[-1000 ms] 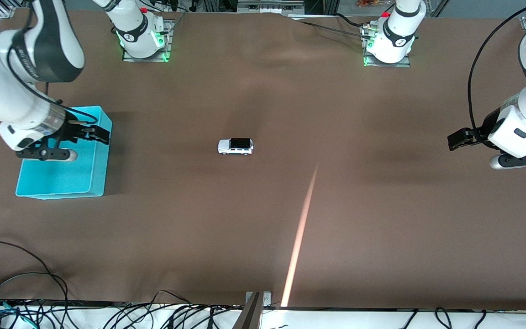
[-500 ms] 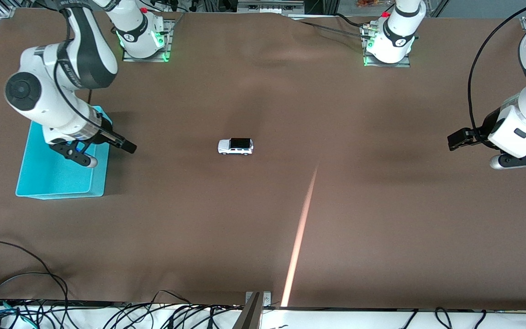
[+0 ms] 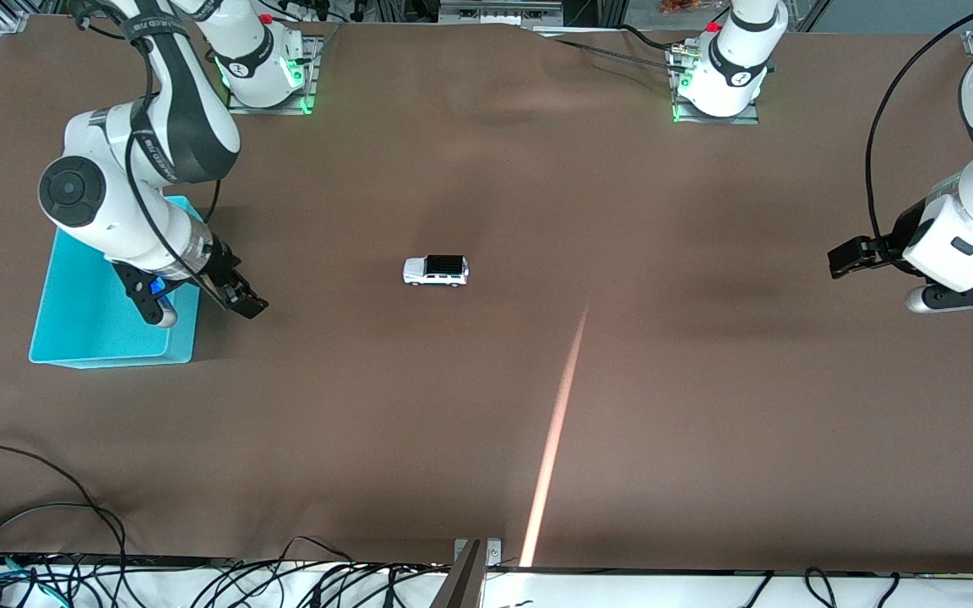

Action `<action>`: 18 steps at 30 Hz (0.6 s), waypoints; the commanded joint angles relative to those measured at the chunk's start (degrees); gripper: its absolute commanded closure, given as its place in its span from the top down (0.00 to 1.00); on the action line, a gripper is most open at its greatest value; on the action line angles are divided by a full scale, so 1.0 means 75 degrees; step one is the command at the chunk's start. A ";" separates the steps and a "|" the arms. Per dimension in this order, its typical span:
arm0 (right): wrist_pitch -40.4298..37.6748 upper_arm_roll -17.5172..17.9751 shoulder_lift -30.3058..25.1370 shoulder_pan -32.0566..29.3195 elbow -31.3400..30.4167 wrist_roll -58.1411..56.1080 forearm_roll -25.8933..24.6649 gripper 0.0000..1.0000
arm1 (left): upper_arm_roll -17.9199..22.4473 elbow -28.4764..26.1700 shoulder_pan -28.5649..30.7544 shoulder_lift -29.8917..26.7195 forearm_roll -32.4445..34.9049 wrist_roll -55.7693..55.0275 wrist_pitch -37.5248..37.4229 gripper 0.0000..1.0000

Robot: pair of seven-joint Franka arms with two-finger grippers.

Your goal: Wind and store white jeep toy

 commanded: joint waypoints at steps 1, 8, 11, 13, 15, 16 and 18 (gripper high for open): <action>-0.0053 0.0017 0.0250 0.0542 0.0327 0.1583 0.0121 1.00 | -0.0017 0.0236 0.0003 0.0101 0.0171 0.0137 -0.0177 1.00; -0.0006 0.0005 0.0695 0.1304 0.0760 0.3175 0.0121 1.00 | -0.0017 0.0236 0.0003 0.0101 0.0172 0.0137 -0.0177 1.00; 0.0018 0.0005 0.1034 0.1550 0.1064 0.4148 0.0098 1.00 | -0.0017 0.0236 0.0003 0.0101 0.0171 0.0137 -0.0177 1.00; 0.0053 0.0005 0.1362 0.1761 0.1368 0.4769 0.0039 1.00 | -0.0017 0.0236 0.0003 0.0101 0.0160 0.0137 -0.0177 1.00; 0.0065 -0.0007 0.1713 0.1984 0.1673 0.5250 0.0015 1.00 | -0.0017 0.0236 0.0003 0.0101 0.0160 0.0137 -0.0177 1.00; 0.0065 -0.0018 0.1878 0.2078 0.1826 0.5485 0.0004 1.00 | -0.0017 0.0236 0.0003 0.0101 0.0160 0.0137 -0.0177 1.00; 0.0065 -0.0018 0.2229 0.2218 0.2130 0.5919 0.0004 1.00 | -0.0017 0.0236 0.0003 0.0101 0.0160 0.0137 -0.0177 1.00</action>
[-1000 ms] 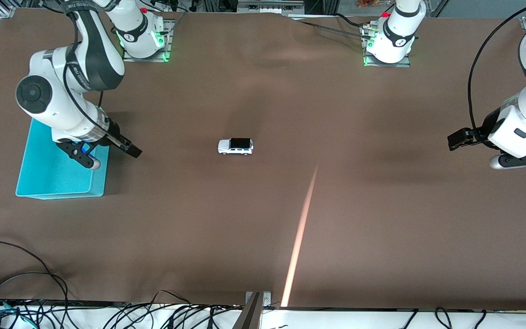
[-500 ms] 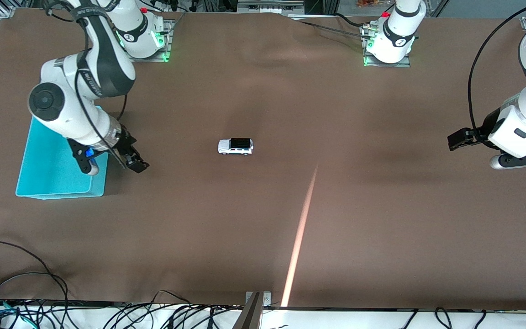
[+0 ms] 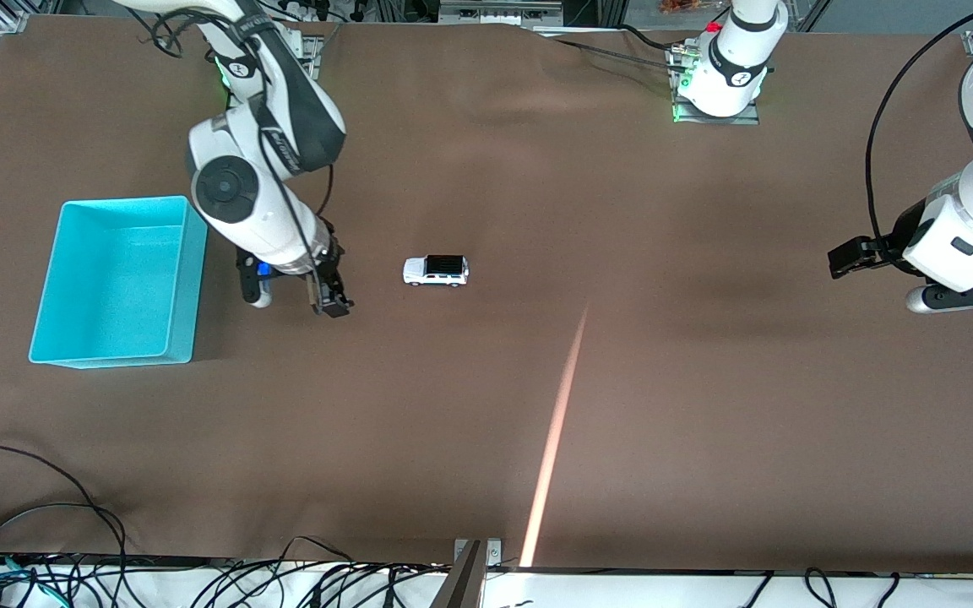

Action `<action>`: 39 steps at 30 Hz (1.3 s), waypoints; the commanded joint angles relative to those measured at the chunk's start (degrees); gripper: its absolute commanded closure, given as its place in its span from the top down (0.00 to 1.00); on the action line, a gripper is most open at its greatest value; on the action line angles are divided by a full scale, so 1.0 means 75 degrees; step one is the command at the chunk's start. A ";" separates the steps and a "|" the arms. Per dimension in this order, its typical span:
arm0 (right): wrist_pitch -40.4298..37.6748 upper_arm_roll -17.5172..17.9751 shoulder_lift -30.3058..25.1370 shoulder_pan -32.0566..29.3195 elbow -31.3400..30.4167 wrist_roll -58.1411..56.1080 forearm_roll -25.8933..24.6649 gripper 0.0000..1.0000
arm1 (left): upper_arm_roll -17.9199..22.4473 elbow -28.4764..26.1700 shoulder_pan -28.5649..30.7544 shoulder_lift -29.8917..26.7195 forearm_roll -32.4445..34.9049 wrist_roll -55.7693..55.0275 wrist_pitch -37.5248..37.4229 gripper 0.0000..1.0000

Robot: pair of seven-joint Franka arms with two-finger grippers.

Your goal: Wind and store white jeep toy

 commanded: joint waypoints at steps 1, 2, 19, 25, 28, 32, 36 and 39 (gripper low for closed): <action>-0.0040 -0.0065 0.1273 0.0489 0.1236 0.1361 -0.0012 1.00 | -0.0018 0.0237 0.0002 0.0101 0.0160 0.0137 -0.0177 1.00; -0.0040 -0.0065 0.1438 0.0583 0.1377 0.1526 -0.0024 1.00 | -0.0018 0.0237 0.0002 0.0101 0.0160 0.0137 -0.0177 1.00; 0.0592 -0.0088 0.2341 0.1662 0.1753 0.3437 -0.0950 1.00 | -0.0018 0.0237 0.0002 0.0101 0.0160 0.0137 -0.0177 1.00; 0.0675 -0.0088 0.2412 0.1709 0.1788 0.3555 -0.0950 1.00 | -0.0018 0.0237 0.0002 0.0101 0.0160 0.0137 -0.0177 1.00; 0.0663 -0.0088 0.2412 0.1791 0.1788 0.3566 -0.0926 1.00 | -0.0018 0.0237 0.0002 0.0101 0.0160 0.0137 -0.0177 1.00; 0.0581 -0.0077 0.2423 0.1943 0.1707 0.3566 -0.0903 1.00 | -0.0018 0.0237 0.0002 0.0101 0.0160 0.0137 -0.0177 1.00; 0.0499 -0.0077 0.2494 0.2084 0.1671 0.3776 -0.0867 1.00 | -0.0018 0.0237 0.0002 0.0101 0.0160 0.0137 -0.0177 1.00; 0.0487 -0.0077 0.2576 0.2201 0.1660 0.3929 -0.0879 1.00 | -0.0018 0.0236 0.0002 0.0101 0.0160 0.0137 -0.0177 1.00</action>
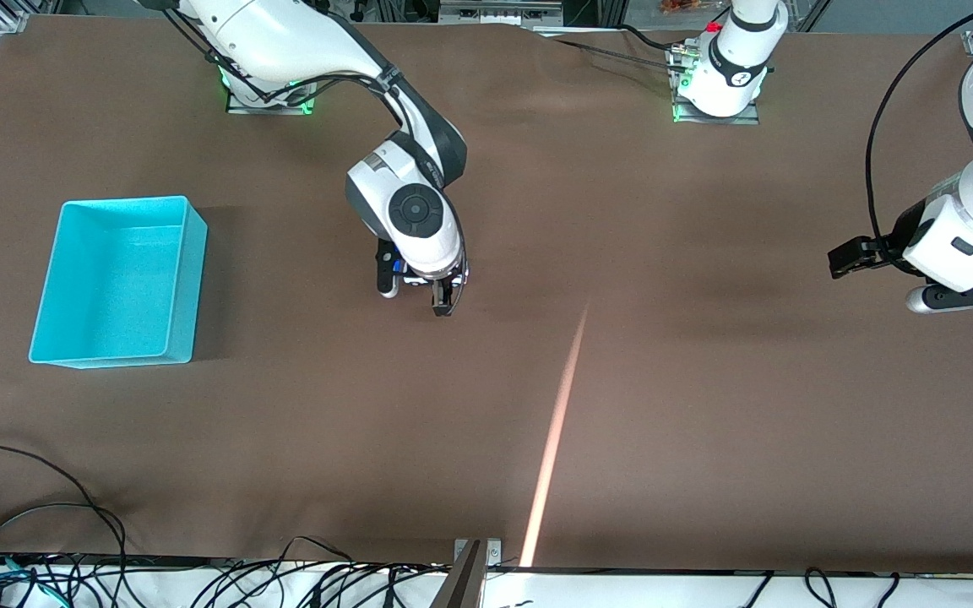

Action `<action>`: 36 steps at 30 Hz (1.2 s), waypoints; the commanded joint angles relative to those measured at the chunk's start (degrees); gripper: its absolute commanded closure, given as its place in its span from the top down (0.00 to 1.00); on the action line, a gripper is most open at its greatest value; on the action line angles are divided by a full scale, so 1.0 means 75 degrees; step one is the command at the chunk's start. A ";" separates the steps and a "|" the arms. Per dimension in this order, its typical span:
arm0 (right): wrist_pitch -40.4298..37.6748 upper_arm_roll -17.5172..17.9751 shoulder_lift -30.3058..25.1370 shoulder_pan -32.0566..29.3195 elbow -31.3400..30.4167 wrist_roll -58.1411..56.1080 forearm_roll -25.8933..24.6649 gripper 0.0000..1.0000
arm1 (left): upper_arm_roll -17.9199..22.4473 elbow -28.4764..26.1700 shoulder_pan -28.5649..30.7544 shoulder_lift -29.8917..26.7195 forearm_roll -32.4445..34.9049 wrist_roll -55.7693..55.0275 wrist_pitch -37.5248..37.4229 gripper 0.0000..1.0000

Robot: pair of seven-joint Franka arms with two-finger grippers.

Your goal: Wind and store white jeep toy

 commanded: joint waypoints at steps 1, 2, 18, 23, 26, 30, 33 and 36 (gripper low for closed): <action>-0.0147 -0.0047 0.0219 0.0284 0.0132 0.0411 -0.0113 1.00 | -0.0019 0.0236 0.0002 0.0101 0.0159 0.0137 -0.0177 1.00; -0.0194 -0.0047 0.0231 0.0330 0.0074 0.0411 -0.0113 1.00 | -0.0019 0.0236 0.0002 0.0101 0.0171 0.0137 -0.0177 1.00; -0.0979 0.0000 0.0196 0.0471 -0.0232 0.0352 -0.0031 1.00 | -0.0019 0.0225 -0.0009 0.0113 0.0171 0.0125 -0.0177 1.00; -0.0991 -0.0011 0.0243 0.0483 -0.0243 0.0317 -0.0031 1.00 | -0.0019 0.0225 -0.0009 0.0113 0.0171 0.0125 -0.0177 1.00; -0.0991 -0.0011 0.0278 0.0460 -0.0243 0.0271 -0.0043 1.00 | -0.0019 0.0225 -0.0009 0.0113 0.0171 0.0125 -0.0177 1.00; -0.0945 -0.0023 0.0348 0.0436 -0.0278 0.0177 -0.0043 1.00 | -0.0019 0.0225 -0.0009 0.0113 0.0171 0.0125 -0.0177 1.00; -0.0909 -0.0023 0.0407 0.0425 -0.0278 0.0025 -0.0054 1.00 | -0.0019 0.0225 -0.0009 0.0113 0.0171 0.0125 -0.0177 1.00; -0.0898 -0.0035 0.0512 0.0413 -0.0267 -0.0034 -0.0078 1.00 | -0.0019 0.0225 -0.0009 0.0113 0.0171 0.0125 -0.0177 1.00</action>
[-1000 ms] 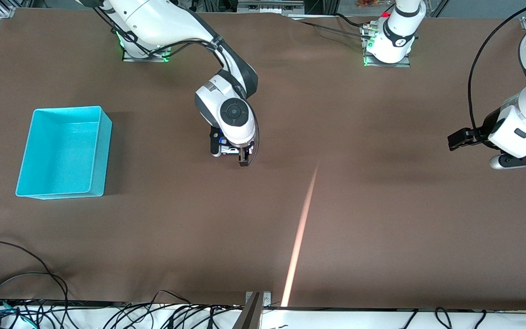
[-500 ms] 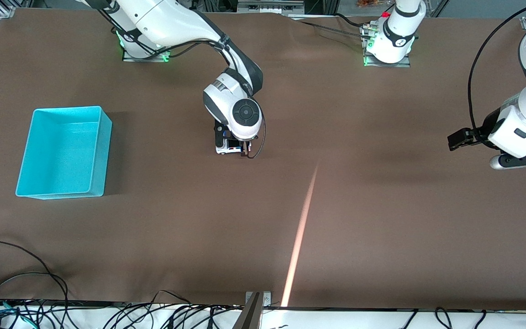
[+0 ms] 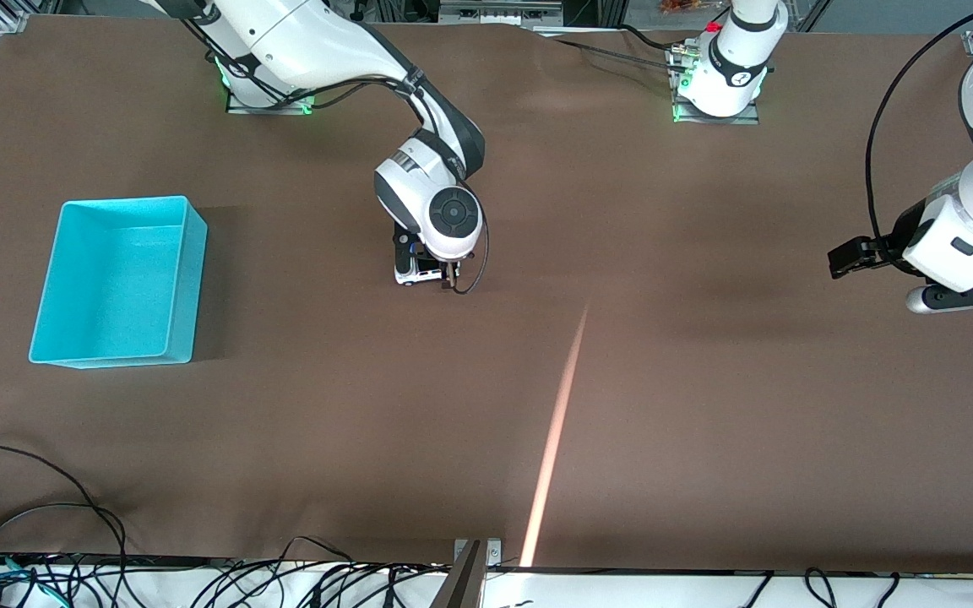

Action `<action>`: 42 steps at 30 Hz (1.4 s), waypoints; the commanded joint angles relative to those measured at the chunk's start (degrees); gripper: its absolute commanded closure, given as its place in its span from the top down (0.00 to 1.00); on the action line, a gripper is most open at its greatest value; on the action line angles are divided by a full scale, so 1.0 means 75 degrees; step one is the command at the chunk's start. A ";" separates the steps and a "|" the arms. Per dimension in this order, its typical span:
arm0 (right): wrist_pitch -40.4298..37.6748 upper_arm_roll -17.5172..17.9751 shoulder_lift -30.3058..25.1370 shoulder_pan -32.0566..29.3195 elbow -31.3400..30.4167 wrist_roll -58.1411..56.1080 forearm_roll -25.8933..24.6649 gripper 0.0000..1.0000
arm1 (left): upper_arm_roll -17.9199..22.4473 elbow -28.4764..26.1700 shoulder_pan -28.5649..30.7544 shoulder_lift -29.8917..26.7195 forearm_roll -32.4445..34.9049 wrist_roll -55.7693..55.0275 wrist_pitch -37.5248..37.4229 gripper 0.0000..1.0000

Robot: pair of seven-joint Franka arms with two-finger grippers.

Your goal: Wind and store white jeep toy

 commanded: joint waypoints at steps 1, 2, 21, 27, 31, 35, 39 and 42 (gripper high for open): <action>0.0018 -0.0006 0.0155 -0.0026 -0.0047 -0.0161 -0.0089 1.00 | -0.0019 0.0225 -0.0021 0.0110 0.0171 0.0125 -0.0177 1.00; 0.0030 -0.0006 0.0155 -0.0038 -0.0047 -0.0161 -0.0089 1.00 | -0.0030 0.0225 -0.0021 0.0121 0.0159 0.0125 -0.0177 1.00; -0.0028 -0.0041 0.0108 -0.0049 0.0046 -0.0008 -0.0066 0.00 | -0.0030 0.0213 -0.0021 0.0121 0.0171 0.0125 -0.0177 1.00; -0.0309 -0.0053 -0.0032 -0.0073 0.0269 -0.0079 -0.0090 0.00 | -0.0030 0.0213 -0.0021 0.0121 0.0171 0.0125 -0.0177 1.00; -0.0800 -0.0077 -0.0172 -0.0201 0.0562 -0.0090 -0.0066 0.00 | -0.0030 0.0213 -0.0021 0.0121 0.0171 0.0125 -0.0177 1.00; -0.1282 -0.0077 -0.0243 -0.0307 0.0820 -0.0079 -0.0043 0.00 | -0.0030 0.0213 -0.0021 0.0121 0.0171 0.0114 -0.0177 1.00; -0.1352 -0.0088 -0.0348 -0.0319 0.0820 -0.0090 -0.0043 0.00 | -0.0030 0.0213 -0.0021 0.0121 0.0171 0.0125 -0.0177 1.00; -0.1446 -0.0088 -0.0477 -0.0342 0.0820 -0.0090 -0.0043 0.00 | -0.0030 0.0213 -0.0021 0.0121 0.0159 0.0114 -0.0177 1.00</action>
